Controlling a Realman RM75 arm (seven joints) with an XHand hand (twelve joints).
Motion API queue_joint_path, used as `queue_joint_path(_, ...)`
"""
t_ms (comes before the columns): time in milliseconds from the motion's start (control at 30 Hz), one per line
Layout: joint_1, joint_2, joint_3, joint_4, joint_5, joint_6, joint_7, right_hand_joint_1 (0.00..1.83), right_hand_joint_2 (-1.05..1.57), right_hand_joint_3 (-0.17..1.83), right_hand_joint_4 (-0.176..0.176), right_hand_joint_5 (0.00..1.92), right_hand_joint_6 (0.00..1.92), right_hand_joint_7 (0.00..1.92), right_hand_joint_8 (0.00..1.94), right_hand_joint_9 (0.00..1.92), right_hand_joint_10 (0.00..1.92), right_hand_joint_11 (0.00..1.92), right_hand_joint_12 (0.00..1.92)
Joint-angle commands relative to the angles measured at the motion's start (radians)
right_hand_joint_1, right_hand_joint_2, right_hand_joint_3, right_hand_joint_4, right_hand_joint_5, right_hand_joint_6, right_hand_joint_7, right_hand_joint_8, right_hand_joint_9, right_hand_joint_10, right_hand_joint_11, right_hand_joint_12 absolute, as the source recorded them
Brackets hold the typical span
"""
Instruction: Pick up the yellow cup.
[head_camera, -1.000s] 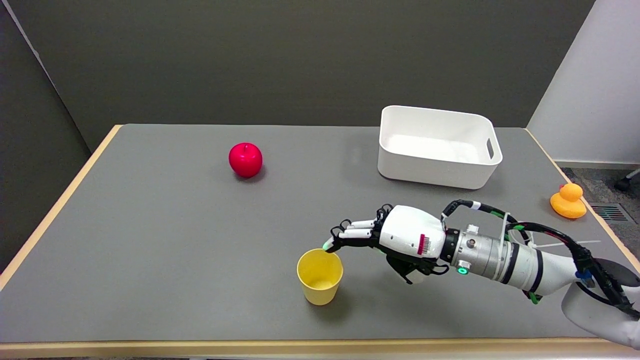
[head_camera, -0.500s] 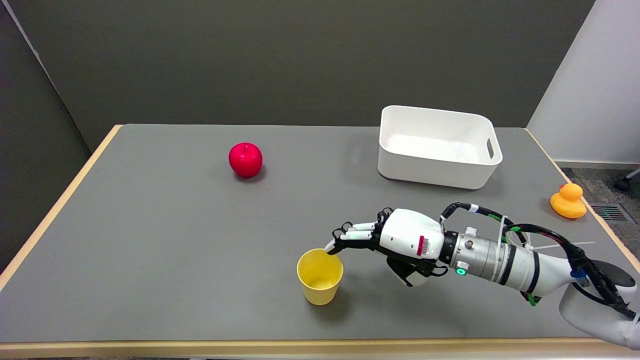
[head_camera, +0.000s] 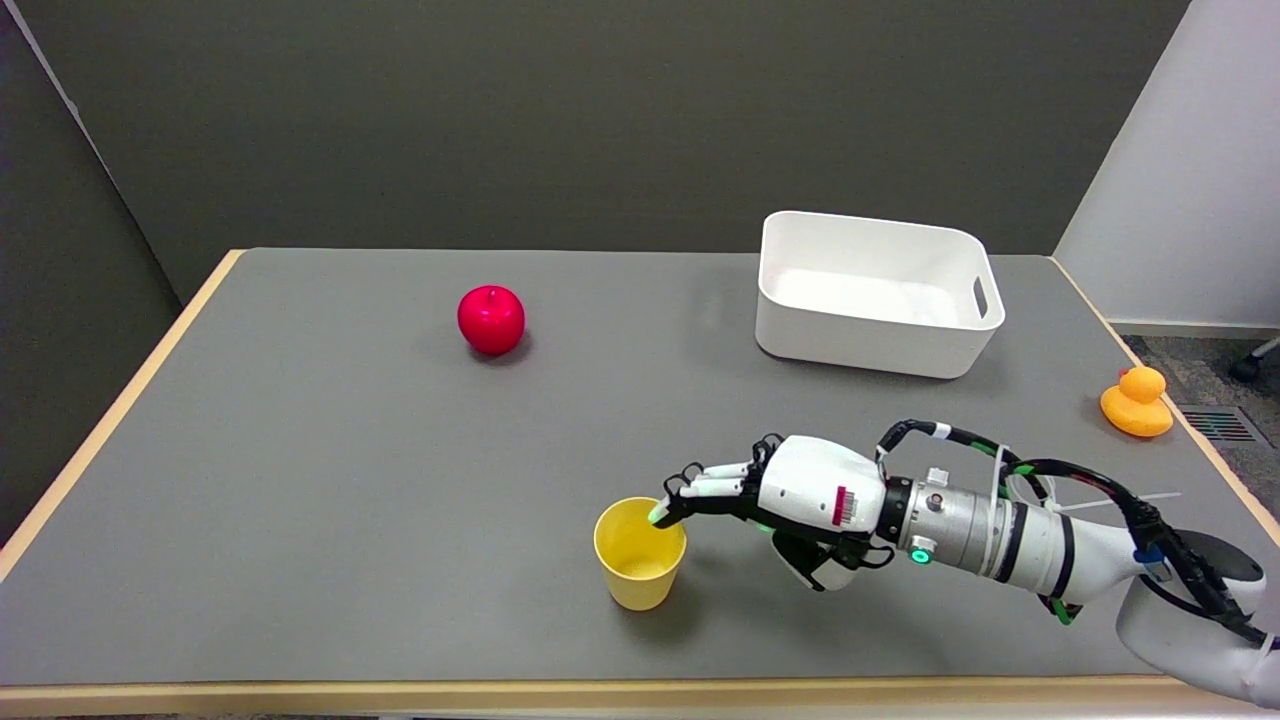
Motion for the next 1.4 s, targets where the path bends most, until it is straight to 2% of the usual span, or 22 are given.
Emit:
queue_joint_path(33,0.006,-0.011,-0.034,-0.035,0.001,0.023,0.010,1.78,0.37,1.60,0.125,0.30,0.57,0.44,0.53,1.03,1.92,1.27,1.92)
queue_joint_path(133,0.006,-0.011,-0.034,-0.033,0.001,0.023,0.010,1.78,0.37,1.60,0.119,0.31,0.58,0.44,0.53,1.03,1.92,1.27,1.92)
queue_joint_path(233,0.008,-0.011,-0.034,-0.029,0.001,0.023,0.006,1.78,0.37,1.59,0.089,0.34,0.62,0.45,0.52,1.03,1.92,1.26,1.92)
queue_joint_path(333,0.011,-0.011,-0.034,-0.028,0.001,0.022,0.002,1.78,0.37,1.60,0.028,0.37,0.65,0.46,0.50,1.03,1.92,1.27,1.92)
queue_joint_path(400,0.015,-0.011,-0.034,-0.028,0.001,0.023,0.002,1.78,0.37,1.60,0.004,0.38,0.65,0.45,0.50,1.03,1.92,1.27,1.92)
queue_joint_path(467,0.016,-0.011,-0.032,-0.027,0.000,0.023,0.002,1.78,0.37,1.59,-0.059,0.39,0.66,0.45,0.50,1.03,1.92,1.27,1.92)
queue_joint_path(533,0.018,-0.011,-0.027,-0.025,0.000,0.023,0.002,1.78,0.38,1.58,-0.084,0.39,0.67,0.45,0.50,1.02,1.92,1.26,1.92)
queue_joint_path(833,0.046,-0.007,0.006,-0.015,0.001,0.013,0.002,1.78,0.39,1.57,-0.104,0.39,0.69,0.46,0.51,1.01,1.92,1.25,1.92)
queue_joint_path(1033,0.068,-0.031,0.100,-0.030,0.017,-0.029,0.002,1.78,0.39,1.57,-0.111,0.39,0.69,0.46,0.51,1.01,1.92,1.24,1.92)
queue_joint_path(1200,0.095,-0.075,0.246,-0.059,0.128,-0.075,-0.030,1.78,0.38,1.58,-0.129,0.35,0.65,0.40,0.48,1.01,1.92,1.25,1.92)
queue_joint_path(1400,0.221,-0.086,0.314,-0.095,0.343,-0.204,-0.241,1.78,0.39,1.57,-0.133,0.33,0.62,0.37,0.46,1.01,1.92,1.24,1.92)
